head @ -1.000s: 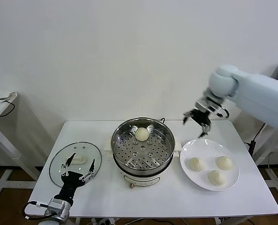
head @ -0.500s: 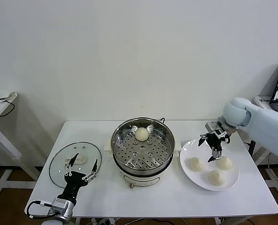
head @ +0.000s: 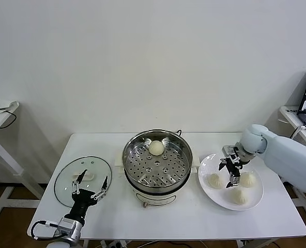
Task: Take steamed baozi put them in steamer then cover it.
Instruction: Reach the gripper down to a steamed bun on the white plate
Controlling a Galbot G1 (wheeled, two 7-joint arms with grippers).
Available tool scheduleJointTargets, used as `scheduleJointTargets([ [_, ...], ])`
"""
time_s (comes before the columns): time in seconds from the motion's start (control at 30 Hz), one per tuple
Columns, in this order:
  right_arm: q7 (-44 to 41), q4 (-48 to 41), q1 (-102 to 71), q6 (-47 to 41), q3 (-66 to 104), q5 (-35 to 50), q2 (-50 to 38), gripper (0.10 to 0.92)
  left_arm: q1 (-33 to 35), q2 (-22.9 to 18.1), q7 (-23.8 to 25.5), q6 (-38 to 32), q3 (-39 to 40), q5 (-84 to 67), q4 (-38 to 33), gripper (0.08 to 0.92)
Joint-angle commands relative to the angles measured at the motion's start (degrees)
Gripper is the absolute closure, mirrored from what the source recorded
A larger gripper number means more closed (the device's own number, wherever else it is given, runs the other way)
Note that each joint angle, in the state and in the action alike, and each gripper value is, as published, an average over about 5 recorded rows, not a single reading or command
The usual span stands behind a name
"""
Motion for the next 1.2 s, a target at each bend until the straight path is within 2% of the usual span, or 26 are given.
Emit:
scheduleJointTargets([
  [0.03, 0.78, -1.80, -3.69, -0.96, 3.37, -1.53, 1.44, 0.203, -0.08, -0.01, 0.04, -0.08, 0.10, 0.09, 0.40, 0.177],
  [0.57, 1.24, -3.44, -4.33, -0.29, 4.27, -2.19, 3.46, 0.203, 0.10, -0.03, 0.11, -0.35, -0.03, 0.22, 0.57, 0.177],
  [0.77, 1.14, -3.65, -4.75, 0.04, 4.71, -2.77, 3.52, 0.274, 0.14, -0.08, 0.07, -0.37, 0.10, 0.23, 0.55, 0.177],
  [1.2, 0.83, -2.90, -4.64, 0.83, 5.55, -2.93, 2.96, 0.321, 0.29, -0.22, 0.03, -0.32, 0.75, 0.28, 0.08, 0.177],
])
